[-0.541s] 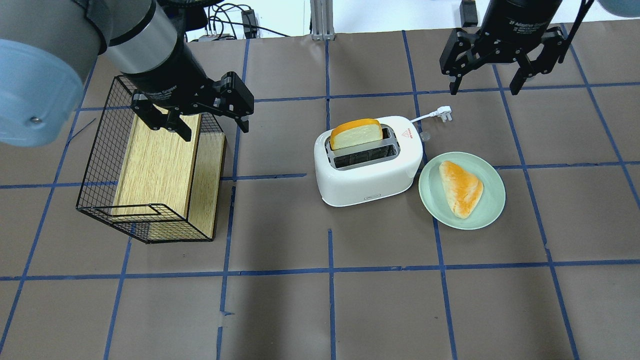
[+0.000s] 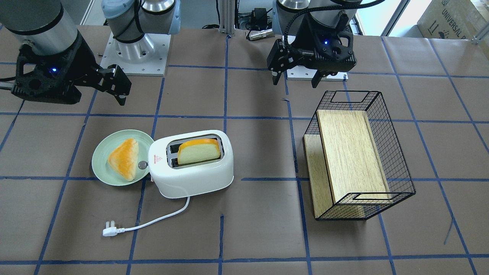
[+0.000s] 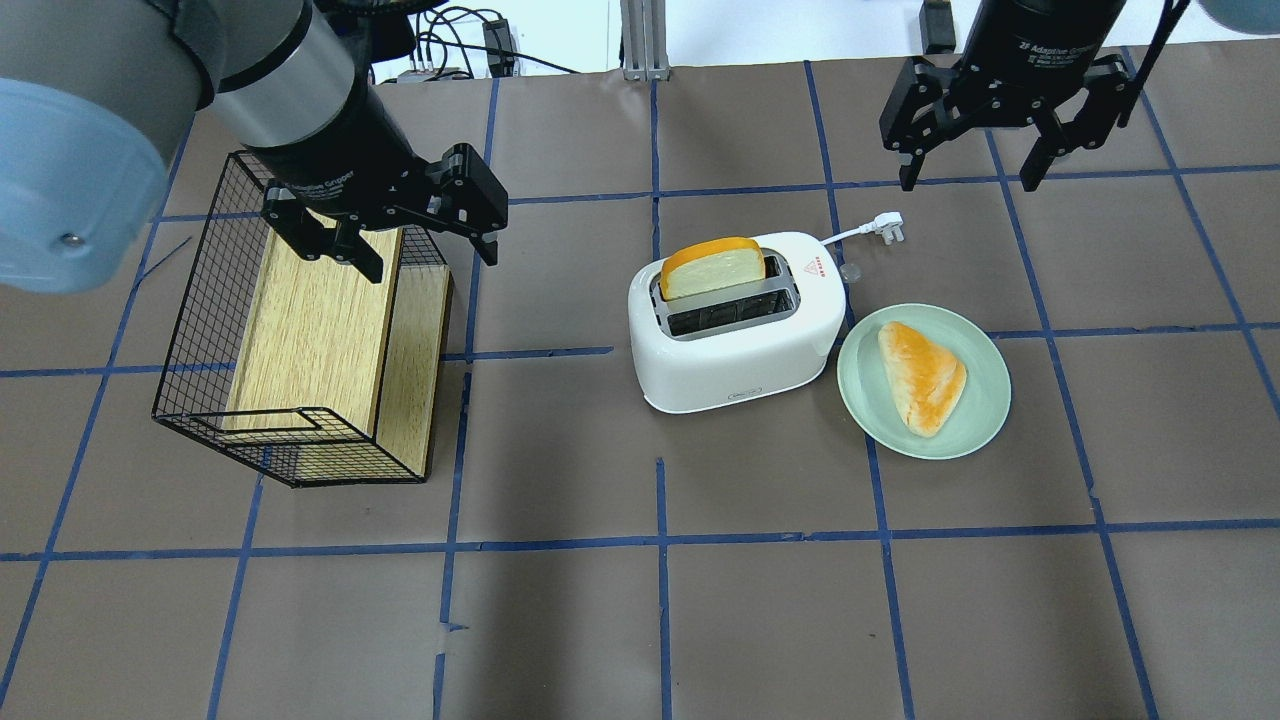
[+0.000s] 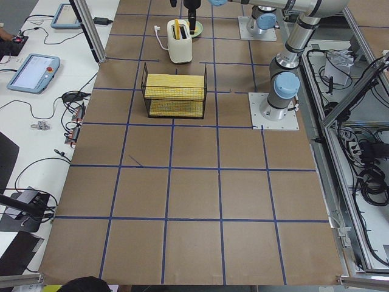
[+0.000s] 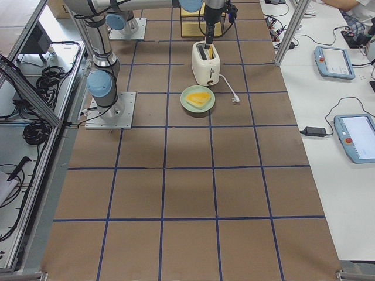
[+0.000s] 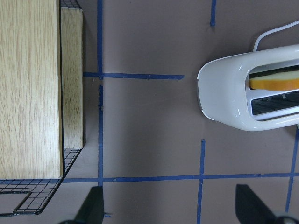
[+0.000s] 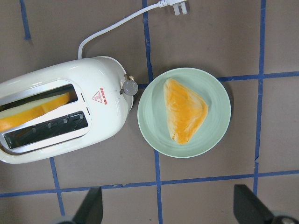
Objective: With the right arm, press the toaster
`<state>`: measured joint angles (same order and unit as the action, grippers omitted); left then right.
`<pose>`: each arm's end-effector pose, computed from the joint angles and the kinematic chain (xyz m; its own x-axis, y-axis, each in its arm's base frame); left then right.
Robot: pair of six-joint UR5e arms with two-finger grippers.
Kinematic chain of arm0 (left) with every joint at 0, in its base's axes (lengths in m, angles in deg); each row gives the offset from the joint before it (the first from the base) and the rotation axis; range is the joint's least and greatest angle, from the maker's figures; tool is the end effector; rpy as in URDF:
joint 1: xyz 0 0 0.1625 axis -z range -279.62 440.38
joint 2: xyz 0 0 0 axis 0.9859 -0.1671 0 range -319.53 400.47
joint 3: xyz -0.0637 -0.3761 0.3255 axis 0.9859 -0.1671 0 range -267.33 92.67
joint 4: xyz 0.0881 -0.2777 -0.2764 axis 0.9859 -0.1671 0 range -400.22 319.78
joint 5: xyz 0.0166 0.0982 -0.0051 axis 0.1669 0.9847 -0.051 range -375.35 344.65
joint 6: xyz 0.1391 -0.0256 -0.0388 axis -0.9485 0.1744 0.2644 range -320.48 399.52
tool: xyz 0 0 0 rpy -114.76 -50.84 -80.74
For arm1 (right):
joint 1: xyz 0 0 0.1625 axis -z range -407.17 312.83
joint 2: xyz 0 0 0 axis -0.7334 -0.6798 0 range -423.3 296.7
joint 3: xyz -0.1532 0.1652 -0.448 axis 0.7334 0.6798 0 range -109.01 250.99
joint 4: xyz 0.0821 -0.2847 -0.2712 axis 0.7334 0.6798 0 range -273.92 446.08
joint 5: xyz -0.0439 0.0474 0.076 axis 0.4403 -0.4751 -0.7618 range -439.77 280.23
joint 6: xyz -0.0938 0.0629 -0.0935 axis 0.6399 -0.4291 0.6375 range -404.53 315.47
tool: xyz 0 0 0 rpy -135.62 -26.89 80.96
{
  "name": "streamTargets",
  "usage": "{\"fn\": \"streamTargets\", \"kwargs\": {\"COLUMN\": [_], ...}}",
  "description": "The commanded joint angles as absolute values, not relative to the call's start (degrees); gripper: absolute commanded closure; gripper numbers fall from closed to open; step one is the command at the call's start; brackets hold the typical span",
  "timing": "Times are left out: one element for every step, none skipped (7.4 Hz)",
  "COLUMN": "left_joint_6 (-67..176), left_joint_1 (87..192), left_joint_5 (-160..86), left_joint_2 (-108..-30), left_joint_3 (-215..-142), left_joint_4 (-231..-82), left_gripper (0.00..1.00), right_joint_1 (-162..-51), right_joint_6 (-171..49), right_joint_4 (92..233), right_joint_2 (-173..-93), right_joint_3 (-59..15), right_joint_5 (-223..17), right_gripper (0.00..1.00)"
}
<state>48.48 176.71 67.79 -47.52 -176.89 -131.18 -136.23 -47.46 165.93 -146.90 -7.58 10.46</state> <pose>-0.2010 -0.4449 0.5368 -0.9916 -0.0437 0.1219 -0.0449 0.9990 -0.0070 0.1242 -0.5217 0.5391 -0.9977 0.0669 0.0086 0.0674 0.9937 0.0890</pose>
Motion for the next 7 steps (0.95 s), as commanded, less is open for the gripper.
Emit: {"fn": "streamTargets", "kwargs": {"left_joint_6": [48.5, 48.5, 48.5, 48.5, 48.5, 48.5, 48.5], "left_joint_1": [176.7, 176.7, 176.7, 176.7, 176.7, 176.7, 176.7], "left_joint_5": [67.8, 67.8, 67.8, 67.8, 67.8, 67.8, 67.8], "left_joint_2": [-47.5, -47.5, -47.5, -47.5, -47.5, -47.5, -47.5], "left_joint_3": [-176.9, -176.9, -176.9, -176.9, -176.9, -176.9, -176.9], "left_joint_4": [-131.2, -131.2, -131.2, -131.2, -131.2, -131.2, -131.2], "left_gripper": [0.00, 0.00, 0.00, 0.00, 0.00, 0.00, 0.00], "right_joint_1": [-136.3, -136.3, -136.3, -136.4, -136.4, -136.4, -136.4], "right_joint_6": [-47.5, -47.5, -47.2, -47.3, -47.1, -47.3, -47.3], "right_joint_4": [166.3, 166.2, 166.5, 166.6, 166.7, 166.7, 166.7], "right_joint_2": [-147.1, -147.2, -147.2, -147.3, -147.3, -147.4, -147.3], "right_joint_3": [-7.7, -8.1, -8.5, -8.8, -8.9, -8.8, -8.8], "right_joint_5": [10.4, 10.4, 10.4, 10.4, 10.1, 10.1, 10.2], "right_gripper": [0.00, 0.00, 0.00, 0.00, 0.00, 0.00, 0.00]}}
